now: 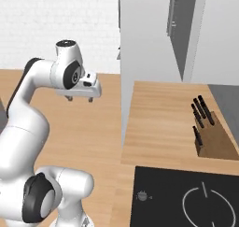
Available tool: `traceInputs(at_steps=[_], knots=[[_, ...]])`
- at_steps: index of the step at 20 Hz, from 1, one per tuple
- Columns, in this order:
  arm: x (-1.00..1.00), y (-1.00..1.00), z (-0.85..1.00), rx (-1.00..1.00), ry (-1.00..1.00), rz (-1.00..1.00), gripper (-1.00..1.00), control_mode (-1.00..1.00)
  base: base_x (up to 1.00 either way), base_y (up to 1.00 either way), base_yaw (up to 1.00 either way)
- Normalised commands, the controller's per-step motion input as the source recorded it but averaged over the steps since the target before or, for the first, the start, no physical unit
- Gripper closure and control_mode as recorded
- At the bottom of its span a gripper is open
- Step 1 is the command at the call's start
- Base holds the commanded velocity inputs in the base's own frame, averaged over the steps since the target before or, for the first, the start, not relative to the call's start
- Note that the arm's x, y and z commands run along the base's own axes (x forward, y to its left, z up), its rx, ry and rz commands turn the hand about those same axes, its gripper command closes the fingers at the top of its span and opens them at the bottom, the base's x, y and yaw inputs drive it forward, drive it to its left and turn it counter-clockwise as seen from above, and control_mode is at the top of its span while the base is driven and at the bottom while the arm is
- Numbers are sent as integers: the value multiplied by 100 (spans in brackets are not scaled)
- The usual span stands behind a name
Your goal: Take a straw from the drawer in front and place it inside the glass cup on the dining counter.
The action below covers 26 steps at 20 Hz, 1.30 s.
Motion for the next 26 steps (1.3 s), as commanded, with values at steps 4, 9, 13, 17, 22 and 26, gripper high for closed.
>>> traceInputs(at_steps=[4,9,13,17,22,26], knots=[[10,0,-83,-27,6,0,-100,-100,0,0,0],[10,4,-100,-39,12,0,-100,-100,0,0,0],[-1,0,-92,-33,6,0,-100,-100,0,0,0],[-1,0,-72,-26,0,-1,-100,-100,0,0,0],[-26,-27,-53,-10,0,-2,-100,-100,0,0,0],[-3,-38,-20,-2,0,-1,-100,-100,0,0,0]])
